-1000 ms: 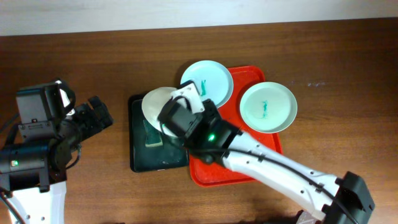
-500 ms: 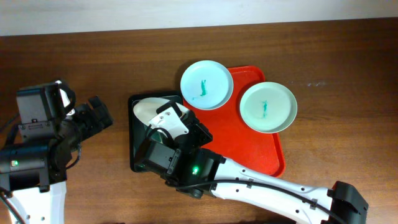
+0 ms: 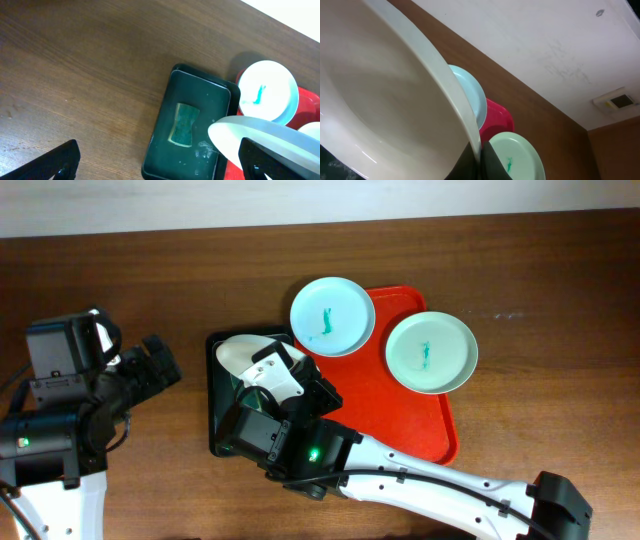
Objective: Clean dirty plates on tray and stack at the side
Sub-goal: 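Return the sponge to the black tray and lift the plate with the right gripper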
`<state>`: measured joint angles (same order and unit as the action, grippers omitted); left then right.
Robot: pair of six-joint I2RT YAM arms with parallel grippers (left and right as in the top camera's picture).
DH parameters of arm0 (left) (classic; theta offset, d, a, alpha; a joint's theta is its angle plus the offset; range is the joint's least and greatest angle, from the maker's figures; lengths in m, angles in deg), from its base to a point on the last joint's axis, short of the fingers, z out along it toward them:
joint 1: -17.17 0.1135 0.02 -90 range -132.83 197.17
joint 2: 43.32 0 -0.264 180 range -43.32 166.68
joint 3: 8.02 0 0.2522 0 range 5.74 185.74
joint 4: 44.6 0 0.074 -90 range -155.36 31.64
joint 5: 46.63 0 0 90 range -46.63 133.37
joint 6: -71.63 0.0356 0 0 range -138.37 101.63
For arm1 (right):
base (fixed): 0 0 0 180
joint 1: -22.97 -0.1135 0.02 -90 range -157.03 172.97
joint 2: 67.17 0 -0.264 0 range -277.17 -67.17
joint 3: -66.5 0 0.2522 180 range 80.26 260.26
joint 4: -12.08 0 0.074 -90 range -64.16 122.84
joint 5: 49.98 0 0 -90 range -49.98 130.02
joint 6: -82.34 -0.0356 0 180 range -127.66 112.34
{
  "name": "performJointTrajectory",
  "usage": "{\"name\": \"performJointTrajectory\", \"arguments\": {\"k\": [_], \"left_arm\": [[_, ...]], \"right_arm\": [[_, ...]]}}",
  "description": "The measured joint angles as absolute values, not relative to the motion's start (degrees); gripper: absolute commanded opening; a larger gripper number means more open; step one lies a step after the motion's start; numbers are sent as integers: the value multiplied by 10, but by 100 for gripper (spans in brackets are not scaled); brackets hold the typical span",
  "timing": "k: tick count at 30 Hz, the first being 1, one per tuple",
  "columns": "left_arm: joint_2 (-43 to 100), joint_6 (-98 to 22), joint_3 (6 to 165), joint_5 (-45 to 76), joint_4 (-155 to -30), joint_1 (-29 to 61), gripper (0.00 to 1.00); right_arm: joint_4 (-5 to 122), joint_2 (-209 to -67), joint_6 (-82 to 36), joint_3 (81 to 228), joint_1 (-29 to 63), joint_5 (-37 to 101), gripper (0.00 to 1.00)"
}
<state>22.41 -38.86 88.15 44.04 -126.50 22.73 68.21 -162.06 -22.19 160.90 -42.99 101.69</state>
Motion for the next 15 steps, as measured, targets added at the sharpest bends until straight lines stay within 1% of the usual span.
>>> {"name": "performJointTrajectory", "arguments": {"k": [15], "left_arm": [[224,-389,881,440,-1265,227,100]], "right_arm": [[683,-1621,-227,1609,-430,1017,4]]}}
